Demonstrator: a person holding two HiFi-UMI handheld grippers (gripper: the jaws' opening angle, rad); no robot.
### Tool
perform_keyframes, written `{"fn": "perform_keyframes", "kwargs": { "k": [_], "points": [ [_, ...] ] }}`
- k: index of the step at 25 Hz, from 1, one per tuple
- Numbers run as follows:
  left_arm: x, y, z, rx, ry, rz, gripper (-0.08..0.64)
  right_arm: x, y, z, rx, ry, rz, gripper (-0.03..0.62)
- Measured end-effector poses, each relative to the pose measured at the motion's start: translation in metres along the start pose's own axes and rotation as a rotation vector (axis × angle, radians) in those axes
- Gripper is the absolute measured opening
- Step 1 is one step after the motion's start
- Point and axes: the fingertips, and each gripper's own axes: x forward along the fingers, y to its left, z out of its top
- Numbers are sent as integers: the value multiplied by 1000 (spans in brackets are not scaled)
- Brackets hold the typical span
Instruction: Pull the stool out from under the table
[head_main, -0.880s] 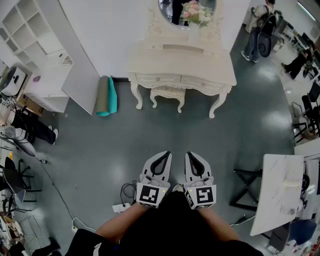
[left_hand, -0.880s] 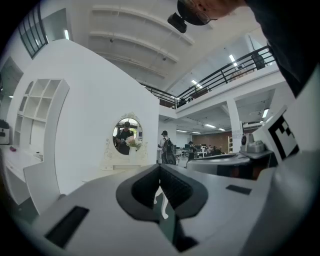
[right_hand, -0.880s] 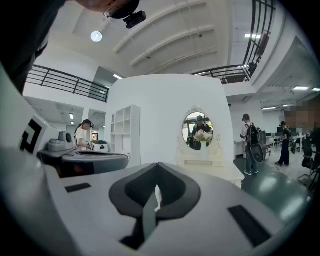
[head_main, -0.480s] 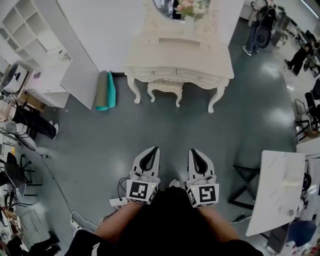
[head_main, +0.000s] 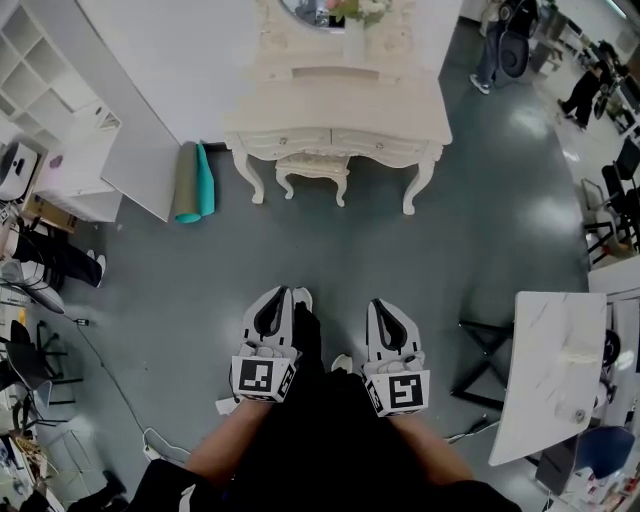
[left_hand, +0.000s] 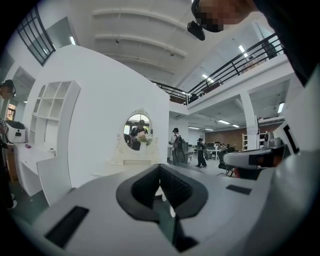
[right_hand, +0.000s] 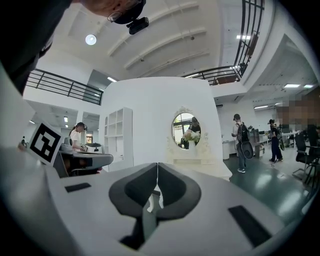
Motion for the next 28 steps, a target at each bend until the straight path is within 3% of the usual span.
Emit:
{"fn": "perform_keyframes", "kwargs": {
  "k": [4, 10, 14, 22, 28],
  "points": [
    [28, 16, -5, -5, -6, -5, 14, 22, -13, 0, -6, -17, -28, 18],
    [81, 59, -13, -28, 21, -3, 14, 93, -20, -9, 4, 56, -14, 18],
    [114, 99, -13, -23, 26, -15, 14, 154, -10, -15, -21, 110, 36, 18],
    [163, 177, -28, -98, 43, 2, 14, 278, 15, -15, -23, 152, 120, 18],
    [194, 217, -35, -109, 82, -21, 14, 324, 44, -25, -13, 195, 174, 18]
  ]
}}
